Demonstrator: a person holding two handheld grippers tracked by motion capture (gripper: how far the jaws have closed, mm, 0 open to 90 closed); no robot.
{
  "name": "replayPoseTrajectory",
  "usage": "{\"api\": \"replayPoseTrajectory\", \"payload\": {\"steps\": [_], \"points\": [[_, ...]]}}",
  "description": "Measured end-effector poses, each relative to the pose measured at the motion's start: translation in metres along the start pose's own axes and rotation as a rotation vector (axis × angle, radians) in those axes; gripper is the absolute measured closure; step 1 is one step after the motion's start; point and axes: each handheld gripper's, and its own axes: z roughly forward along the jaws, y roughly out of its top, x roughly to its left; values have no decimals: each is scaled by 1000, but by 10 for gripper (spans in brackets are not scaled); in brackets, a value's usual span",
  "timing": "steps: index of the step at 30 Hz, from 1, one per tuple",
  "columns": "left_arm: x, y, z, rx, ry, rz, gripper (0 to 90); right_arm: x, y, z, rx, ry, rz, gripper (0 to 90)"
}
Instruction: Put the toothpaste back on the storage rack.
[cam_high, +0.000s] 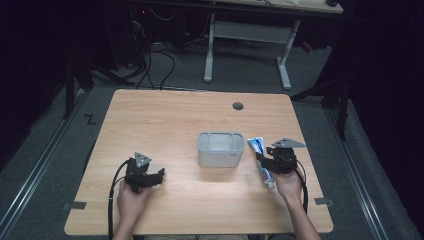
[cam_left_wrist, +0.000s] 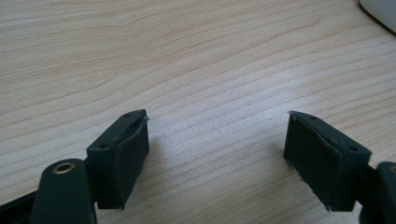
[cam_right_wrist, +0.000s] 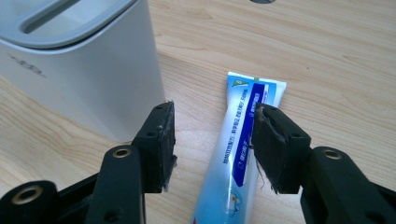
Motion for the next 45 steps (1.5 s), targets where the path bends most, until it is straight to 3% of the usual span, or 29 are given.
{"api": "replayPoseTrajectory", "payload": {"steps": [10, 23, 31, 35, 45], "points": [[0, 0, 0, 0, 0, 0, 226, -13, 4, 26, 126, -20, 47, 448], [0, 0, 0, 0, 0, 0, 227, -20, 3, 44, 196, -44, 55, 445], [0, 0, 0, -1, 2, 0, 227, -15, 18, 55, 248, -49, 26, 444], [0, 0, 0, 0, 1, 0, 227, -15, 22, 61, 256, -53, 31, 446], [0, 0, 0, 0, 0, 0, 227, -19, 28, 75, 332, -96, 53, 444]]}}
